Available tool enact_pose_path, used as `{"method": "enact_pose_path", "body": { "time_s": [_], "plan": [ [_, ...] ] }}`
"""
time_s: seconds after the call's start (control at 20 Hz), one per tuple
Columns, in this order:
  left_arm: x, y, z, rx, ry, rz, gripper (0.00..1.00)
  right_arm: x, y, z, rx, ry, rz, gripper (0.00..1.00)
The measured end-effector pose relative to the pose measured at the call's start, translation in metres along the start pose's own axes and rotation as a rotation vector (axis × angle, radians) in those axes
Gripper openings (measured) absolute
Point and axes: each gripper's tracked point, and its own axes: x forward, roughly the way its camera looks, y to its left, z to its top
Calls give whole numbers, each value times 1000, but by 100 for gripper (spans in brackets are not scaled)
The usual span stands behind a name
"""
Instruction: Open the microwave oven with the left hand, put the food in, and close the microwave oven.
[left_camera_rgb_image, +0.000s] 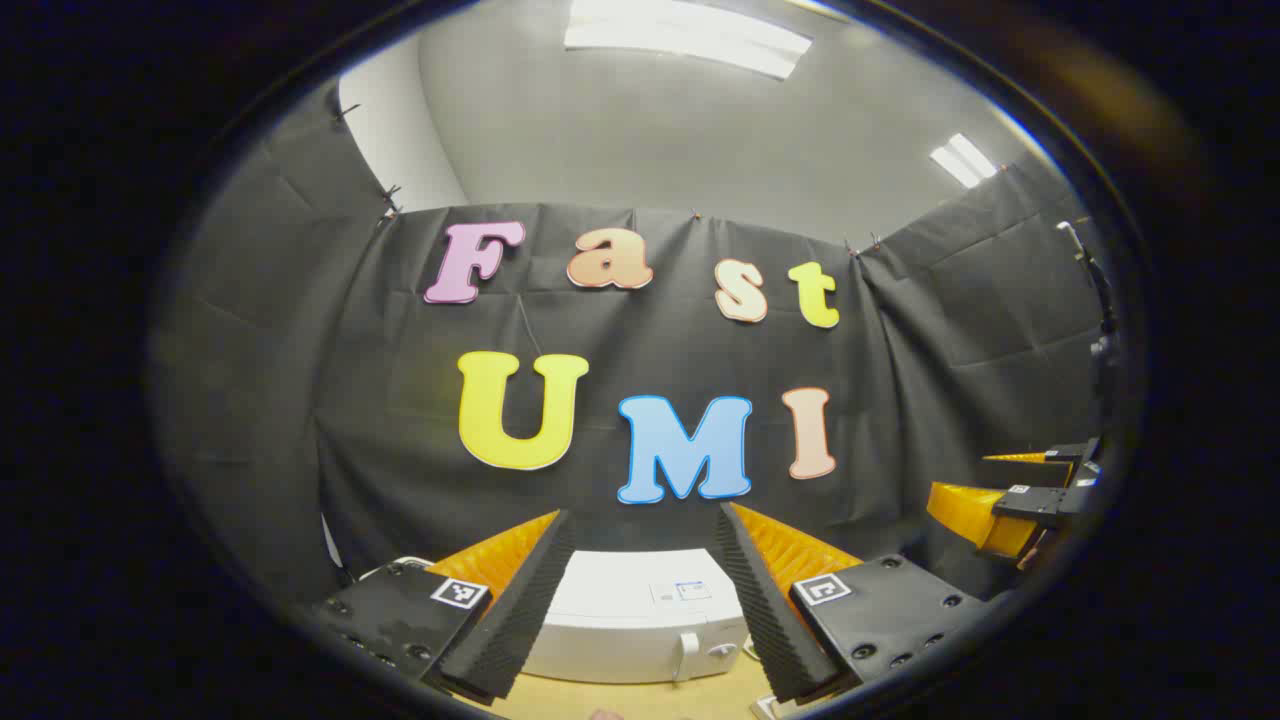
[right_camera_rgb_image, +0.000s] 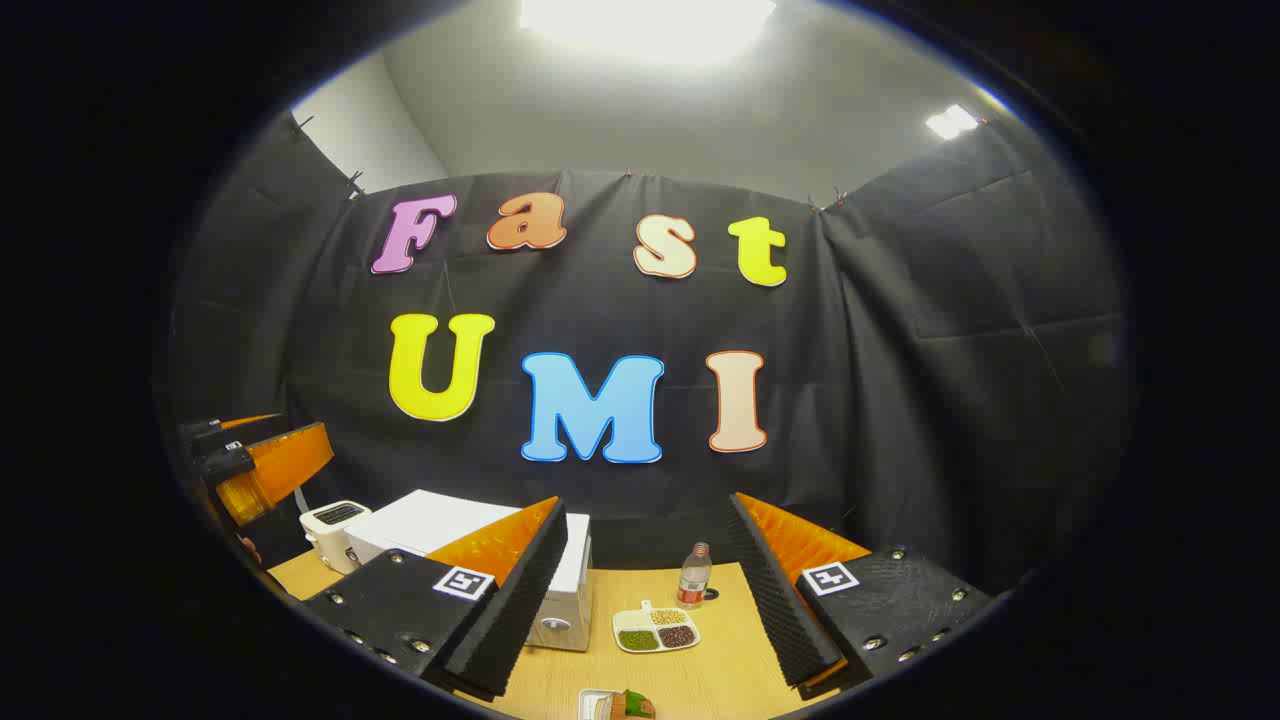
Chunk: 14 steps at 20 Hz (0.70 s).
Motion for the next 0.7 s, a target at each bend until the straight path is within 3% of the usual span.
{"method": "enact_pose_path", "body": {
  "time_s": [0.25, 0.7],
  "plan": [
    [5, -4, 7, 26, -17, 35, 95, 13, -7, -3, 14, -6, 17, 96],
    [14, -38, -2, 31, -50, -25, 97, 32, -13, -14, 22, 13, 48, 96]
  ]
}}
